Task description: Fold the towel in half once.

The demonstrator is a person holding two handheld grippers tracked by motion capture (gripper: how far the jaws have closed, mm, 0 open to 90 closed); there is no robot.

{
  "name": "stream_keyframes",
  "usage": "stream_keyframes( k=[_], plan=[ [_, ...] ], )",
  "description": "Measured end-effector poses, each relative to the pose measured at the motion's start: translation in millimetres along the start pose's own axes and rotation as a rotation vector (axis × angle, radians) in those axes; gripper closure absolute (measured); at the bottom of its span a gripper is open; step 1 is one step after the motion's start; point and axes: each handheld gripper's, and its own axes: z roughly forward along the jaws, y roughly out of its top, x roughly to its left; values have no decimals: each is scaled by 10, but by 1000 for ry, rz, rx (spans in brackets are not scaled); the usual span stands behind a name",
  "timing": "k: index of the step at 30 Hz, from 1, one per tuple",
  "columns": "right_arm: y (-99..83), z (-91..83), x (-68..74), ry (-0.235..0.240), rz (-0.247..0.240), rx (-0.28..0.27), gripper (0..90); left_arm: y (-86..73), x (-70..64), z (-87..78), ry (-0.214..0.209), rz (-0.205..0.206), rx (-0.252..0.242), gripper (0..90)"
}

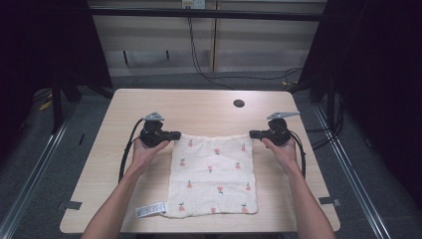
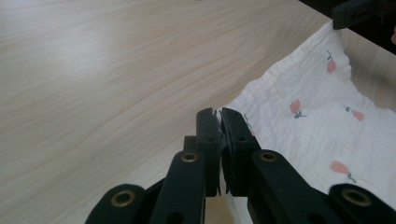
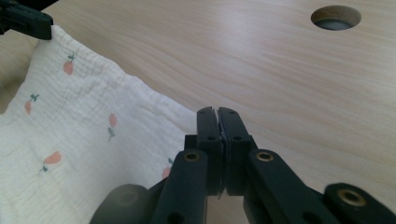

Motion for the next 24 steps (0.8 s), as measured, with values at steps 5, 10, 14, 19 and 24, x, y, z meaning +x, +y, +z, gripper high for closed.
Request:
stream_keyframes(
  k=[5,10,14,19,24],
  plan=[
    [59,-75,50,24,-6,-28,887,44,-30,-67,0,10,-9,866],
    [93,-91,97,41,-9,-50,887,81,-37,-149,0,9,-27,866],
    [159,-169,139,58,-25,-72,887,115,-86,-217,-25,17,-43,862],
    [201,-269,185,87,-8,-120,887,151,-143,-303,-28,34,-61,863],
    [178,-298,245,108,-21,-114,887,96,-216,-380,-37,60,-59,863]
  ],
)
